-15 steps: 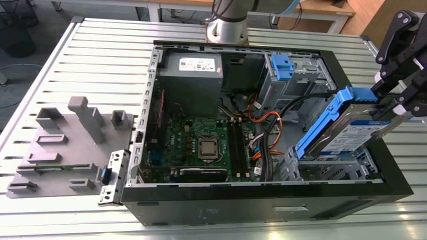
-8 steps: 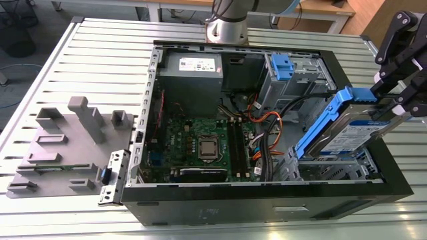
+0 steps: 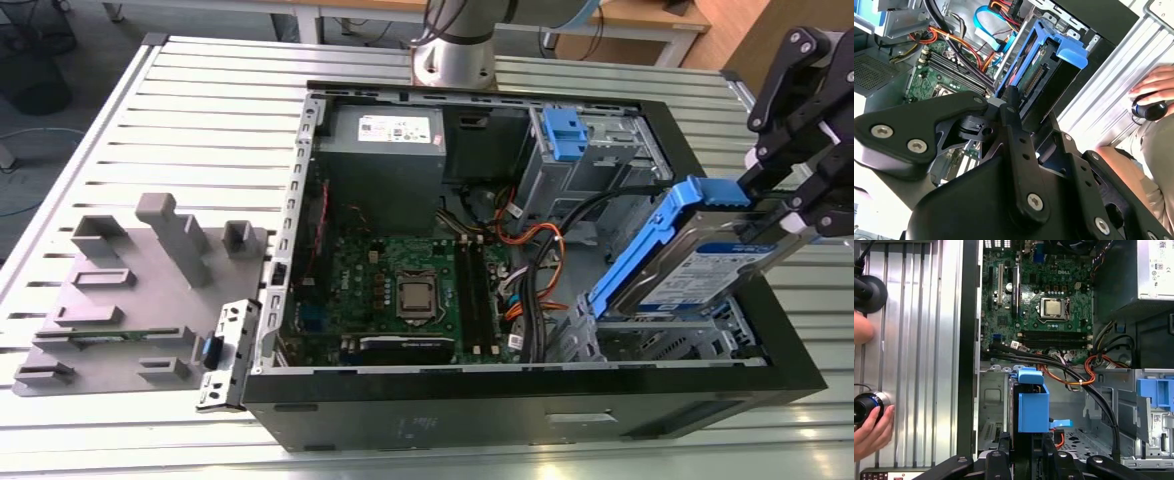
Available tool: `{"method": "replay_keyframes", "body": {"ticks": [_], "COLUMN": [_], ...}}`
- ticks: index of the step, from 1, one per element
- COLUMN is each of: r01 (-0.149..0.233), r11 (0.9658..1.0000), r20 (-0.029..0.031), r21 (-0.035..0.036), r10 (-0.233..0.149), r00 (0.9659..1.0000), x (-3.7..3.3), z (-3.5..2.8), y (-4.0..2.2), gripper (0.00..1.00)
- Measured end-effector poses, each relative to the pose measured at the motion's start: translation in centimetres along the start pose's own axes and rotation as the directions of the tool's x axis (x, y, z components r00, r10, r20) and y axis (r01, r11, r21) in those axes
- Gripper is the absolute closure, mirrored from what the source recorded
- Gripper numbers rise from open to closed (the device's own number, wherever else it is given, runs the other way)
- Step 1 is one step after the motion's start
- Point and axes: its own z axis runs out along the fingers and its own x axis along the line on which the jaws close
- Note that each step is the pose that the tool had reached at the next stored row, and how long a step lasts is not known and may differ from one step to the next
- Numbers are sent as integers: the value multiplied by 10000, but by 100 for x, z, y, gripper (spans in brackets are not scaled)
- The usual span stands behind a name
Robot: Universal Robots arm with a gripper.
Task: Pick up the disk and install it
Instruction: 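Insert the disk into the insertion slot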
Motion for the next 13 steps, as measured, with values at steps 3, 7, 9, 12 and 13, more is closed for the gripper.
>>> {"method": "replay_keyframes", "body": {"ticks": [3, 7, 9, 12, 13], "r01": [-2, -2, -2, -2, -1], "r11": [10000, 10000, 10000, 10000, 10000], "r20": [1, 4, 2, 2, 2], "r21": [0, 0, 0, 0, 0], "r10": [2, 2, 2, 2, 1], "r00": [10000, 10000, 10000, 10000, 10000], "x": [1, 1, 2, 4, 5], "z": [6, 15, 39, 87, 102], "y": [-1, -1, -2, -5, -5], "gripper": [65, 65, 65, 65, 65]}}
